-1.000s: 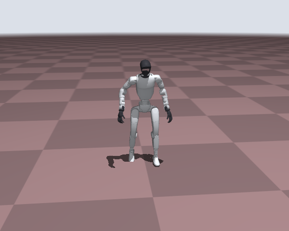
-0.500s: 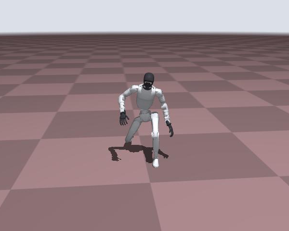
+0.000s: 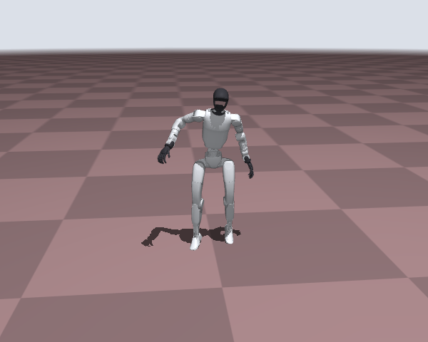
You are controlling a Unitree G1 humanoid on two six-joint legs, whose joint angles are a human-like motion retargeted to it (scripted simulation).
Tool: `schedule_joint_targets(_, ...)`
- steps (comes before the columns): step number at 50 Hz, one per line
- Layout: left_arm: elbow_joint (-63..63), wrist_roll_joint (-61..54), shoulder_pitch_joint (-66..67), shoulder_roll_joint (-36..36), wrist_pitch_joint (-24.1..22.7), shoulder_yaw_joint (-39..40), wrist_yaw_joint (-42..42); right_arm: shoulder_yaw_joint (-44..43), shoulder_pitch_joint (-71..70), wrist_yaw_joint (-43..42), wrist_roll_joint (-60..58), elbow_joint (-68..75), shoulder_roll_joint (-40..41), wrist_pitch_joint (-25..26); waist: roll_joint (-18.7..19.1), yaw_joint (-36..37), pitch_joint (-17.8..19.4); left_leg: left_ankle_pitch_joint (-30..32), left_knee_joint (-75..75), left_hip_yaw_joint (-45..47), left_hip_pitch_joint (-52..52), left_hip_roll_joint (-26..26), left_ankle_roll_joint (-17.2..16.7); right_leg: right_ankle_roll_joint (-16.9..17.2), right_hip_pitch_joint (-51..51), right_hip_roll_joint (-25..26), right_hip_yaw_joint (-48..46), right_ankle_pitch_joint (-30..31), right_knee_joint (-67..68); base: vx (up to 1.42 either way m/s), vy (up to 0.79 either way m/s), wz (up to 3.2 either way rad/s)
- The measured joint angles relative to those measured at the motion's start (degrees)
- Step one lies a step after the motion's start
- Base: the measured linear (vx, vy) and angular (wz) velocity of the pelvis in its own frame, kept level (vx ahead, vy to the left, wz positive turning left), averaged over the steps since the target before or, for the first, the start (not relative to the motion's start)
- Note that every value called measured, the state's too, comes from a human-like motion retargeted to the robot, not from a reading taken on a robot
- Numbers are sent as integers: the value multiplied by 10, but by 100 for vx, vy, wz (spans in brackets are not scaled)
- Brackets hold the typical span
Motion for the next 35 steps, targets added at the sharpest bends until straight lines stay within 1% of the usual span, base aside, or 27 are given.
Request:
schedule_joint_targets(2,-2,20,-24,17,2,-21,-12,21,14,26,30,41,33,8,0,-20,6,-15,94,-22,26,-21,-2,0,-67,5,24,-9,-3,-1,-1,177)
schedule_joint_targets(3,-6,30,-36,22,3,-30,-16,31,21,39,39,59,45,13,3,-29,12,-13,123,-25,53,-29,-2,0,-89,0,29,-19,-10,5,8,180)
schedule_joint_targets(5,-21,41,-61,32,7,-48,-18,51,33,60,44,90,66,21,17,-55,25,5,142,-28,118,-21,-2,0,-119,-18,20,-55,-24,10,11,207)
schedule_joint_targets(7,-51,39,-88,44,14,-70,-8,60,53,73,36,107,85,27,44,-83,29,30,110,-44,177,14,-2,0,-145,-33,4,-104,-15,11,6,240)
schedule_joint_targets(8,-71,38,-104,51,18,-83,-2,59,65,77,34,111,95,29,59,-94,29,40,82,-63,202,32,-2,0,-162,-39,1,-119,3,9,0,243)
schedule_joint_targets(9,-92,43,-121,58,21,-94,4,59,77,79,36,116,108,31,77,-101,31,27,63,-89,225,57,-2,0,-177,-38,-4,-101,22,7,-5,240)
schedule_joint_targets(10,-115,52,-140,66,23,-105,9,59,89,80,41,121,123,33,97,-107,34,1,48,-118,247,86,-2,0,-191,-35,-9,-67,43,0,-5,215)
schedule_joint_targets(11,-138,72,-164,70,25,-104,16,66,79,79,49,141,137,38,121,-106,43,-86,70,-131,255,124,12,0,-219,-33,-16,5,80,-7,0,166)
schedule_joint_targets(12,-159,91,-187,74,25,-99,25,75,64,77,52,166,149,43,143,-101,51,-177,95,-132,263,158,27,-1,-258,-29,-18,60,132,-17,8,66)
schedule_joint_targets(13,-175,110,-205,75,24,-82,39,88,35,72,46,199,158,50,160,-87,59,-275,125,-113,268,185,44,-4,-319,-24,-12,78,217,-23,9,-29)
schedule_joint_targets(15,-190,140,-227,74,23,-42,95,117,-56,44,10,285,178,64,180,-66,87,-428,180,-62,279,232,58,0,-429,-8,-13,59,374,-28,3,-118)
schedule_joint_targets(17,-170,151,-235,67,24,-26,162,148,-154,-2,-12,341,191,69,183,-69,121,-499,209,-14,279,260,63,0,-468,14,-21,57,403,-30,-7,-110)
schedule_joint_targets(18,-153,152,-236,63,24,-28,175,161,-188,-23,-10,347,192,65,184,-75,134,-515,211,2,276,269,63,0,-471,24,-26,65,389,-27,-9,-77)
schedule_joint_targets(20,-117,159,-232,58,18,-40,154,175,-223,-42,-3,324,181,51,185,-85,147,-520,203,13,264,278,53,0,-467,41,-39,83,342,-23,-11,-50)
schedule_joint_targets(22,-78,177,-219,56,8,-59,114,177,-224,-33,-7,287,156,36,188,-99,143,-495,183,8,246,277,42,0,-447,51,-50,96,276,-16,-10,-11)
schedule_joint_targets(25,-33,178,-190,45,-5,-88,83,161,-199,-11,0,262,129,18,189,-128,135,-438,146,1,226,268,27,0,-392,49,-61,100,173,-8,-5,43)
schedule_joint_targets(28,-24,103,-165,29,-21,-75,31,122,-156,12,49,269,117,3,190,-149,128,-391,114,20,222,256,15,0,-340,31,-70,98,97,-5,2,76)
schedule_joint_targets(30,-32,54,-153,25,-26,-58,-3,95,-128,25,77,281,108,-3,194,-159,121,-379,90,46,226,250,29,0,-320,13,-73,100,67,-6,9,81)
schedule_joint_targets(32,-43,24,-144,31,-26,-57,-19,72,-109,25,95,301,100,2,198,-162,126,-360,52,53,251,245,8,0,-294,3,-73,107,44,-7,8,68)
schedule_joint_targets(35,-51,-7,-139,47,-32,-68,-26,40,-101,33,124,345,91,7,209,-167,134,-374,29,31,270,241,5,0,-276,-13,-75,119,36,-11,13,54)
